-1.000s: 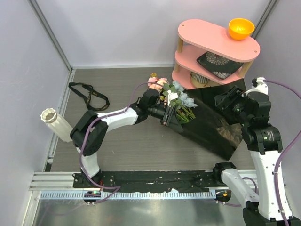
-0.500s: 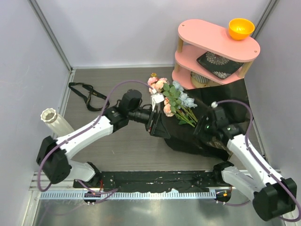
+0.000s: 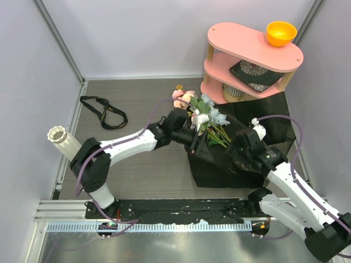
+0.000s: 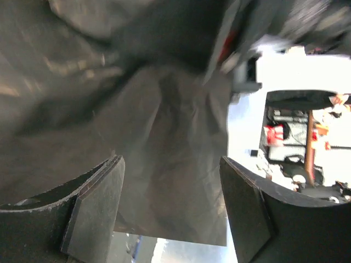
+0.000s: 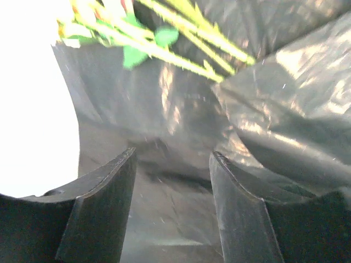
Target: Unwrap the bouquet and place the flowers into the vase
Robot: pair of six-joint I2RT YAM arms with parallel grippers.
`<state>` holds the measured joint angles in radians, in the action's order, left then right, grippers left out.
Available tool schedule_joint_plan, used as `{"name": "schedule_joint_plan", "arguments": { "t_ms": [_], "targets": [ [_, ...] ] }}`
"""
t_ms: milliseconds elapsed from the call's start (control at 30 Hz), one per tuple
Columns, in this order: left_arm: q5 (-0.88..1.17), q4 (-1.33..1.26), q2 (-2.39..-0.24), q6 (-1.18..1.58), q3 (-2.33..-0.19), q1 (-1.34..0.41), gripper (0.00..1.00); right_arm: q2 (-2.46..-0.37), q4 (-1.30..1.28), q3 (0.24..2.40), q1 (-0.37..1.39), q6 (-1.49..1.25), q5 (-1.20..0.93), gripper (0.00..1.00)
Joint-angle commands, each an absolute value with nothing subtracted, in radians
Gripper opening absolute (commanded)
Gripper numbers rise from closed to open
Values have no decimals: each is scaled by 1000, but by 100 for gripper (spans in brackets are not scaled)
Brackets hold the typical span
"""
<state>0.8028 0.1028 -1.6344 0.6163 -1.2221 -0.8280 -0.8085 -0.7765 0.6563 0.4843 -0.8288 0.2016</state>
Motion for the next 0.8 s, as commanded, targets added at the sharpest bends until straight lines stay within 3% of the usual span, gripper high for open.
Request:
{"name": "schedule_joint_plan", "arguments": {
  "t_ms": [0,100,233,400,767],
  "targets": [
    [779,-35,-1634,705,-1119,-919,73,-853,-787,805,459,-863,434,62],
    [764,-141,-1625,775,-1004,-952,72,-902,-752,839,437,-906,437,61],
    [726,-210,-1600,810,-867,-982,71,-989,-674,825,437,-922,384,50],
    [700,-244,-1601,818,-807,-1008,71,-1121,-647,749,437,-986,328,38],
    [676,-268,-1649,799,-787,-1006,71,-1163,-512,607,440,-1045,339,16]
  ]
}}
